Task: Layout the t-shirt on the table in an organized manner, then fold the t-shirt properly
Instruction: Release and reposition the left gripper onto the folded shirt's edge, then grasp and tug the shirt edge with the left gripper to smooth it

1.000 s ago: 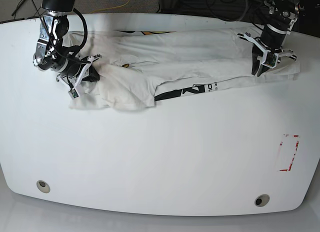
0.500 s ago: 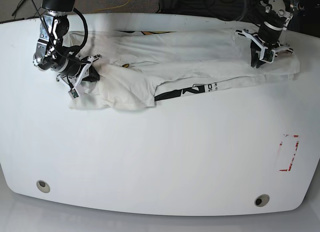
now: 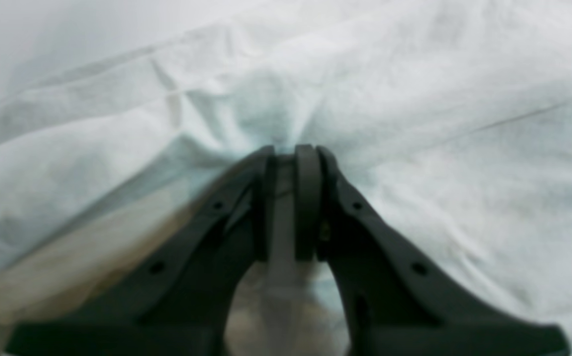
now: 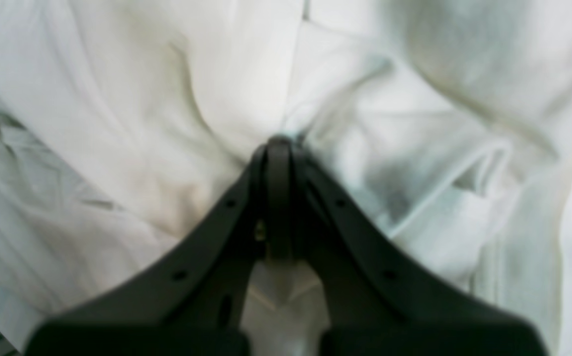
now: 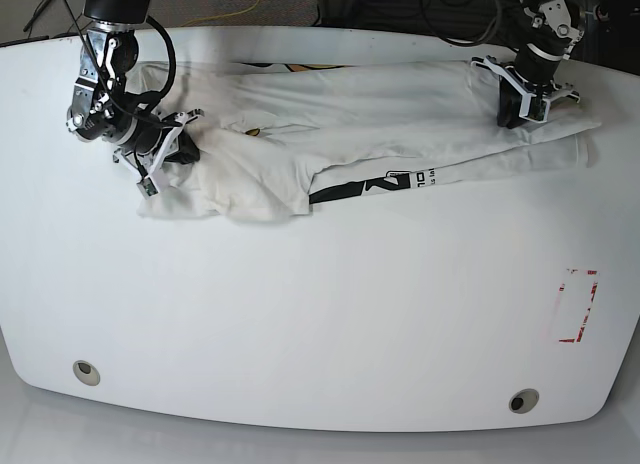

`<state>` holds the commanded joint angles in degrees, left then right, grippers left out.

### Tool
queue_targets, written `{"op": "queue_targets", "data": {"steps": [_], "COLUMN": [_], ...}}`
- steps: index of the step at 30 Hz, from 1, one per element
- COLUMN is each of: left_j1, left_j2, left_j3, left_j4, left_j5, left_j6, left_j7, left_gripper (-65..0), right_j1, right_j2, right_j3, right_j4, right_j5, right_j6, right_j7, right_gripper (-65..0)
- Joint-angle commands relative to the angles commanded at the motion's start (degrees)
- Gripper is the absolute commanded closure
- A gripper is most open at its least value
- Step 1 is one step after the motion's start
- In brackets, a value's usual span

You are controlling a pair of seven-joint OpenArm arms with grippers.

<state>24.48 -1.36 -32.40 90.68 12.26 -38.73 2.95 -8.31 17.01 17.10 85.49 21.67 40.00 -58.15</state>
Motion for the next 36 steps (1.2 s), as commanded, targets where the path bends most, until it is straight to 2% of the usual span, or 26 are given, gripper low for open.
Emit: {"op": "queue_targets", "data": {"steps": [5,9,12,15,24,26,30,36], "left_j1": [-1.49,-2.64,-3.96,-4.92,-5.8,-5.89,-5.98,-7.65], "left_j2": [-2.81,-5.45,-6.77,-7.12,-7.12,-7.12,-6.95,-6.95], "left_j3": [2.81,6.24,7.47,7.47,7.3,6.95,4.31,-1.05], "left_j4": [-1.49,-1.23,0.0,1.93,9.23,11.43,14.42,15.74], "left_j5": [0.0,-0.09,-0.09,-0.26,-0.35,-0.44,-0.62,-3.16], "left_j6": [-0.18,-0.18,-0.26,-0.26,-0.26,-0.26,-0.35,-1.27], "left_j7": [0.53,4.04,8.53,12.48,16.26,17.41,19.08,22.24], "left_gripper": [-5.3,-5.3,-5.3,-5.3,-6.1,-8.7,-18.7,-45.7], "right_j1": [-0.18,-0.26,-0.26,-0.26,-0.18,-0.18,-0.09,0.0], "right_j2": [0.0,0.0,0.0,0.0,0.0,0.0,0.0,0.0], "right_j3": [0.0,0.0,0.0,0.0,0.0,0.0,0.0,0.0], "right_j4": [0.0,0.0,0.0,0.0,0.0,0.0,0.0,0.0], "right_j5": [0.0,0.0,0.0,0.0,0.0,0.0,0.0,0.0], "right_j6": [0.0,0.0,0.0,0.0,0.0,0.0,0.0,0.0], "right_j7": [0.0,0.0,0.0,0.0,0.0,0.0,0.0,0.0], "right_gripper": [-0.1,-0.1,-0.1,-0.1,-0.1,-0.1,-0.1,-0.1]}}
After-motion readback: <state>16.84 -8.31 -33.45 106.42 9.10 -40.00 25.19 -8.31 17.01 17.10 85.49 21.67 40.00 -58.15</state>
